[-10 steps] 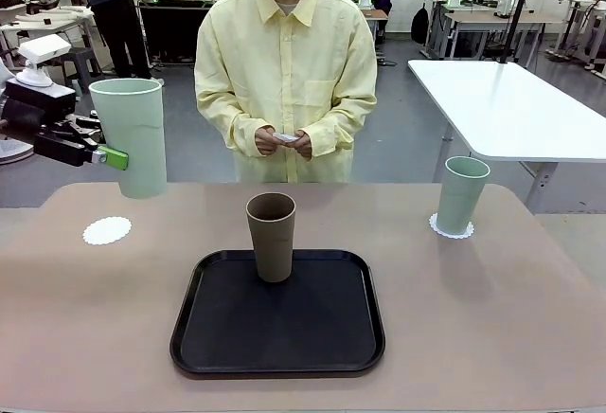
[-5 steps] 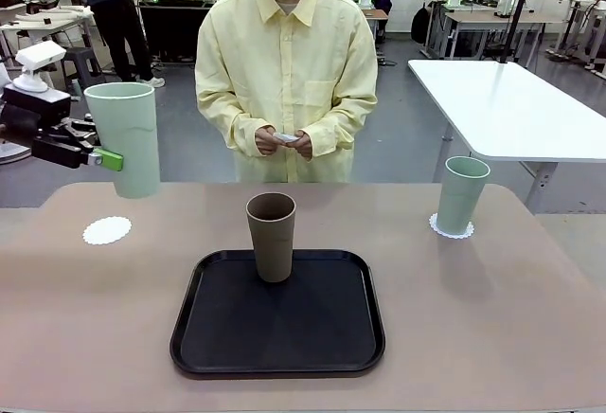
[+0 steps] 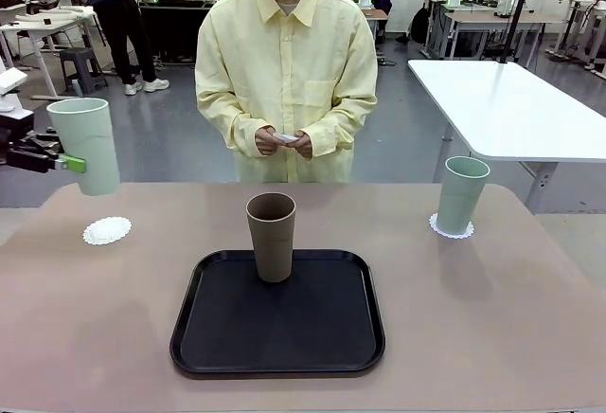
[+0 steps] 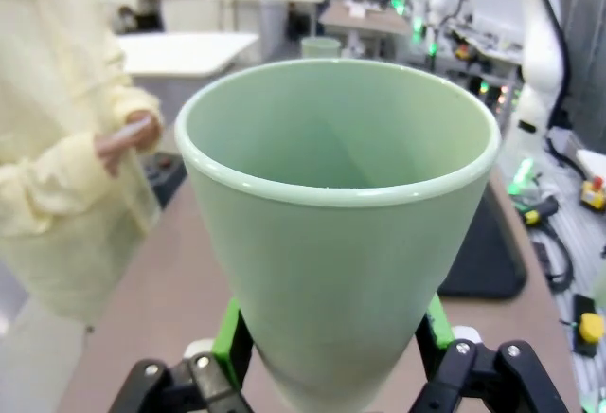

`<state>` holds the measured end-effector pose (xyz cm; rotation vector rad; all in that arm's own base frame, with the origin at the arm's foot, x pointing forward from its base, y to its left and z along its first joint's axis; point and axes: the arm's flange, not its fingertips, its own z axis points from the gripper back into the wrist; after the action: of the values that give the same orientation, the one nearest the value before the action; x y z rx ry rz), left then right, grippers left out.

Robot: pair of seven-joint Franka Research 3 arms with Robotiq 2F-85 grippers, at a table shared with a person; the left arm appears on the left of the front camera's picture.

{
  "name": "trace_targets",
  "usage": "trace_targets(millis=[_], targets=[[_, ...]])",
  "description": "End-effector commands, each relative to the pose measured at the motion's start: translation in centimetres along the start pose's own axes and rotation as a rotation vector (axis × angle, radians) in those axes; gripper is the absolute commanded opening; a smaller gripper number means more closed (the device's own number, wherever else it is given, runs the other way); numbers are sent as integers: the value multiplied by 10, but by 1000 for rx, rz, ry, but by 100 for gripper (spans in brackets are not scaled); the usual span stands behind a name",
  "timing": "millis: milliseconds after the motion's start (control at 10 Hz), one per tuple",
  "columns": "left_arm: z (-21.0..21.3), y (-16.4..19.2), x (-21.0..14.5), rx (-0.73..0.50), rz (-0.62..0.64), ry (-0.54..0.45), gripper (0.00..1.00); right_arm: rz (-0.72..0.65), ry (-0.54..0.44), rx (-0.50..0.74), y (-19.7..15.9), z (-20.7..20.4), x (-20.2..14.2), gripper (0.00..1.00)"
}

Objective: Place coasters on the table and set cups on them.
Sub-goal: Take one Reusable plastic cup from the Flat Tray and place it on a coaster set by the human.

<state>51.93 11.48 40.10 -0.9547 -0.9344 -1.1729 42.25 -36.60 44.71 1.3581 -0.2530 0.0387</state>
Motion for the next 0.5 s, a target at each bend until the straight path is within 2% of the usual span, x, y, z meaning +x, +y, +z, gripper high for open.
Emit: trace_targets(millis=[0,200,400], targets=[[22,11,-4,24,-26,-24,84,-6,2,-7,0,-2,0,100],[39,18,-17,18,-33,-20,84,-6,2,-7,0,-2,0,100],[36,13,-22,-3,-75,10,84,-6,2,-7,0,-2,0,100]])
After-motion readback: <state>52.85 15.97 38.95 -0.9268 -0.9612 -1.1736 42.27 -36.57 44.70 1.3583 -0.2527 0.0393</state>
